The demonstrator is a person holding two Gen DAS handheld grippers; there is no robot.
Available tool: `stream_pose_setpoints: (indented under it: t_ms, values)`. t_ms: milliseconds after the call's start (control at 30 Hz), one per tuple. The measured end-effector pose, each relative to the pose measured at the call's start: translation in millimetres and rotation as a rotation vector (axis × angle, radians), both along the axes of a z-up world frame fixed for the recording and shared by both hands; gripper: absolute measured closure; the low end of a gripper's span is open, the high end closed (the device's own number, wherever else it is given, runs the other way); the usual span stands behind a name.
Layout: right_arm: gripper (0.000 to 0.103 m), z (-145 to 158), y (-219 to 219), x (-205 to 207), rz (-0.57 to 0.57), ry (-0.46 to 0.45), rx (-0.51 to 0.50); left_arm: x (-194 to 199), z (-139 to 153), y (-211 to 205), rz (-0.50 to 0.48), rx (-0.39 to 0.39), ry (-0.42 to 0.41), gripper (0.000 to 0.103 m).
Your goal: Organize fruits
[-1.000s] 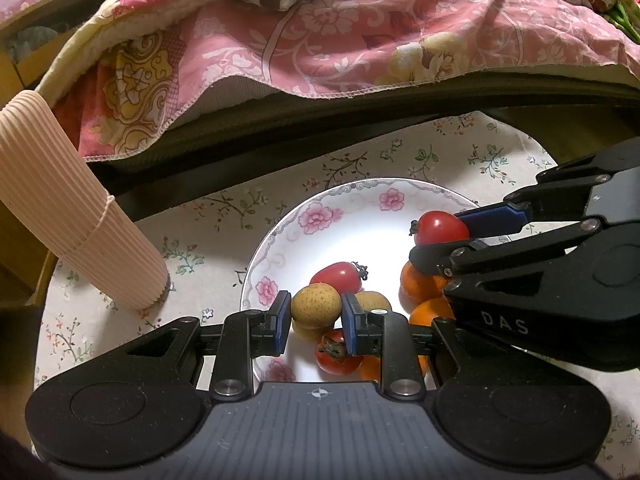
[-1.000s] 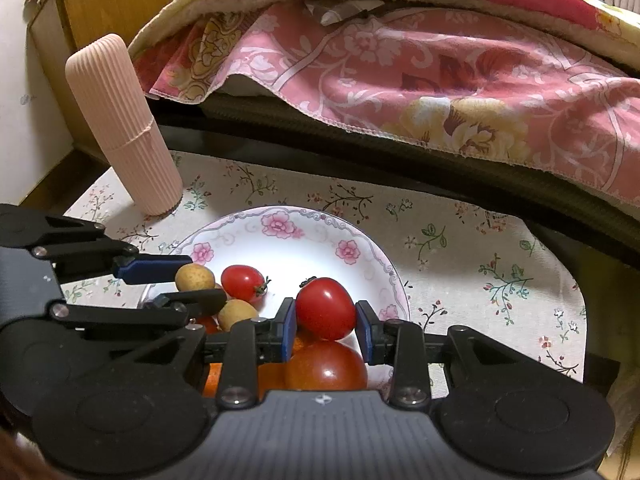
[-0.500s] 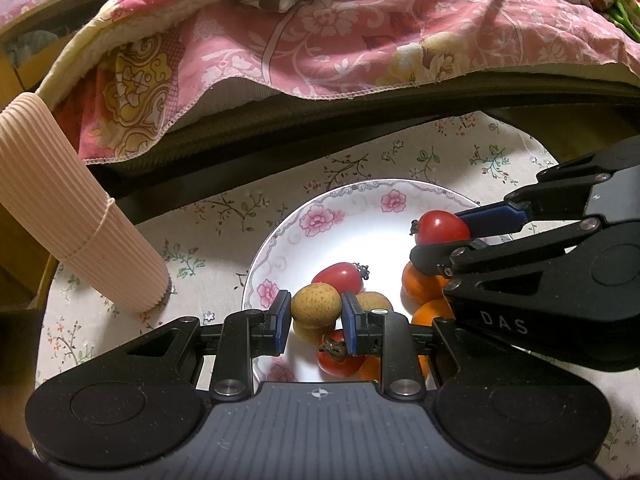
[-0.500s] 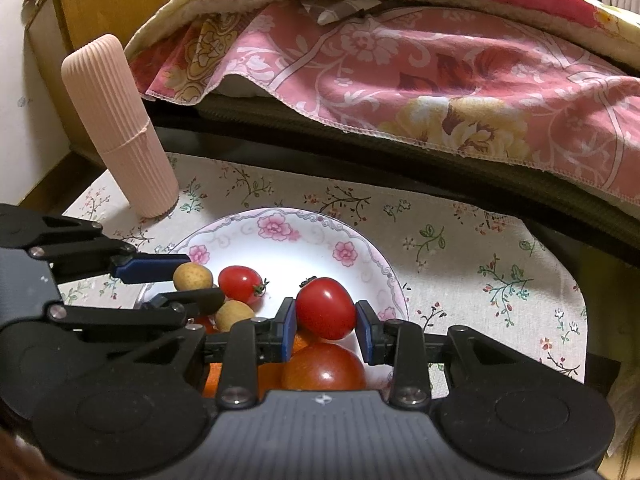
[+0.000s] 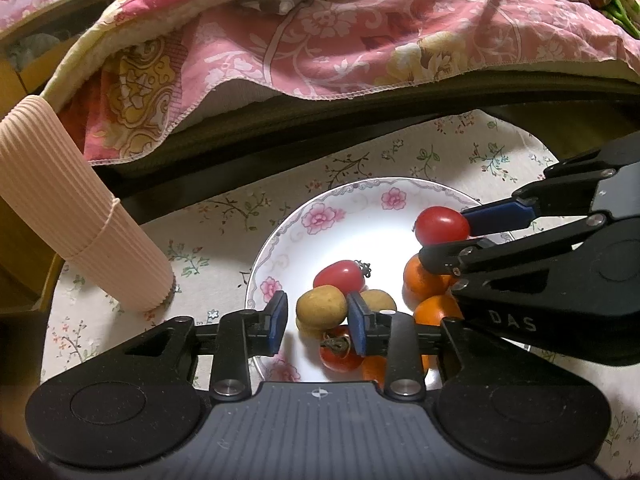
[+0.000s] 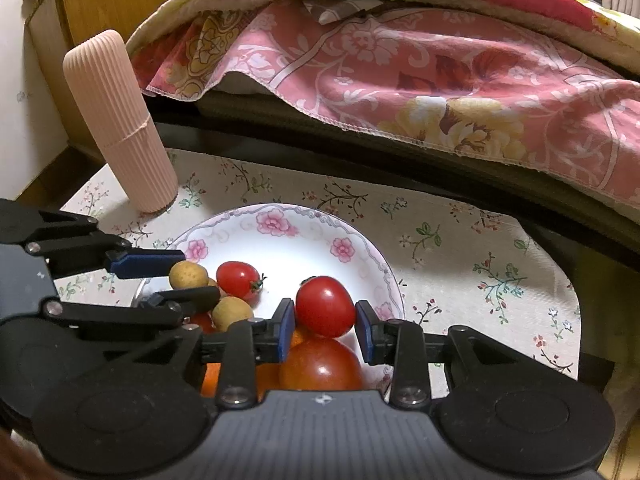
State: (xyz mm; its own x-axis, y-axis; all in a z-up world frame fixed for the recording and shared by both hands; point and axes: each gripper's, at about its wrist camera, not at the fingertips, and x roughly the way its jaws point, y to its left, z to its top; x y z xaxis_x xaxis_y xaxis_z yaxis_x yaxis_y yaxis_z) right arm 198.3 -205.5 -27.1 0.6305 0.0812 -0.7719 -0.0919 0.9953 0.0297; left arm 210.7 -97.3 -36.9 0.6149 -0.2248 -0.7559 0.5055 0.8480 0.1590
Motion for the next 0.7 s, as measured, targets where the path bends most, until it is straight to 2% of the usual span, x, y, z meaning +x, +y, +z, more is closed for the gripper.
stream_pose_setpoints:
  t_ms: [433,633,700]
  values:
    - [0.068,4,-3,-8,-0.011,-0.005,0.001,-4,7,3,0.003,-0.011,-0.006,0.048]
    - [0.068,10,-8,-15,-0.025,-0.015,0.009,-9,12,6,0.014,-0.021,-0.020,0.036]
    - [0.066,11,-9,-17,-0.036,-0.013,0.009,-11,14,8,0.019,-0.020,-0.025,0.029]
